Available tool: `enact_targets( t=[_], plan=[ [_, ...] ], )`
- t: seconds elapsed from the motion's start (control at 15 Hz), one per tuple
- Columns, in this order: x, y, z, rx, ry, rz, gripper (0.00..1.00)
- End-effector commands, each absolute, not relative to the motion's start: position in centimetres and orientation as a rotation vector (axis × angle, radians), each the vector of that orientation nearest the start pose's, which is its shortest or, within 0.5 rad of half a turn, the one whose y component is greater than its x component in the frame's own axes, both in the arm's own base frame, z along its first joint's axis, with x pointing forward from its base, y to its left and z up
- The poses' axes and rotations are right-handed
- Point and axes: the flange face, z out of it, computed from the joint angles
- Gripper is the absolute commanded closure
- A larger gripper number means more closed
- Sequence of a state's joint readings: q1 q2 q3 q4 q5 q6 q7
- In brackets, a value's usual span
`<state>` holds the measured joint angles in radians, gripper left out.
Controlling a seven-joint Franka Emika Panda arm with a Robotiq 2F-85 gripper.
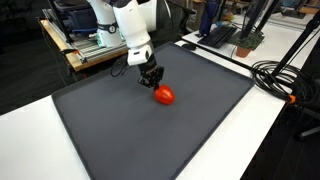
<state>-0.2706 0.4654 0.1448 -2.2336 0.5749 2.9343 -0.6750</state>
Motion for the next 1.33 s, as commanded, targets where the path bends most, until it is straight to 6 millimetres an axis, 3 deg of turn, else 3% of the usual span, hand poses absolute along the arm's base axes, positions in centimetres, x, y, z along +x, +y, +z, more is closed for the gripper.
enact_targets(
  t=[0.0, 1.27],
  plan=[
    [54.7, -10.4, 17.8, -2.966, 0.034, -0.436, 0.97],
    [52.8, -9.1, 21.1, -2.970, 0.006, -0.492, 0.97]
  ],
)
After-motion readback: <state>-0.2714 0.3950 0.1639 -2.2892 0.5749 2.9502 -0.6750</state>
